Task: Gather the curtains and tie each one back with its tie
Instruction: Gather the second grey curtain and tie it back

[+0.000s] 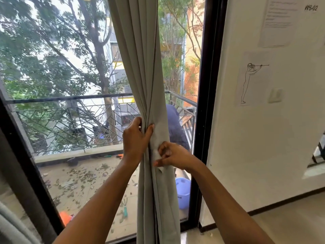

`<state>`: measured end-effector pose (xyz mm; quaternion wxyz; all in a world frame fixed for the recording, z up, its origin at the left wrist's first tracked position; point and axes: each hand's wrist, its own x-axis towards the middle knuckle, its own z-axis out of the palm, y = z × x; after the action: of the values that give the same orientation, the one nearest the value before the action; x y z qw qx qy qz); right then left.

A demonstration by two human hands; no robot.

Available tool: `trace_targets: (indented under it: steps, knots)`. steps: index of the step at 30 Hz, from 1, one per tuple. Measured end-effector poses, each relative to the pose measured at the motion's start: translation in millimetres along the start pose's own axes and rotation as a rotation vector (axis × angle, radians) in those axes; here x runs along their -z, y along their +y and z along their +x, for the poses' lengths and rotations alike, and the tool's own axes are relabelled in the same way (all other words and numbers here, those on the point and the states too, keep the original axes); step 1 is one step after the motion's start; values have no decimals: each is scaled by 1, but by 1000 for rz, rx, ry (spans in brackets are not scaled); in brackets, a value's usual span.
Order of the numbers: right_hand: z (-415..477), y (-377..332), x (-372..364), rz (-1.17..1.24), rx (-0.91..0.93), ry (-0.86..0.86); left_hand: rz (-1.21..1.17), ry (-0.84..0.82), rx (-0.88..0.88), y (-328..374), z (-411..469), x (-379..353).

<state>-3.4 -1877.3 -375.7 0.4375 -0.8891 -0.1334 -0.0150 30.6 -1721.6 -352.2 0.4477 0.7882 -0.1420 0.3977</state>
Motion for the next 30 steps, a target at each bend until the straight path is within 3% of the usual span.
trace_targets:
  steps: [3,6,12,20,24,30]
  knots:
    - [-10,7,28,135,22,-126,-11,3,-21,-3,-1,4]
    - [-16,17,60,100,31,-228,-15,10,-33,-5,-3,9]
    - [18,10,104,-40,16,-202,-45,22,-32,-5,-5,15]
    - [28,-12,109,-226,9,-221,36,55,-28,-13,0,32]
    - [-11,-24,76,-397,41,-60,189,-18,41,-5,13,37]
    - [-54,-46,-53,-697,55,135,326,-255,123,8,38,50]
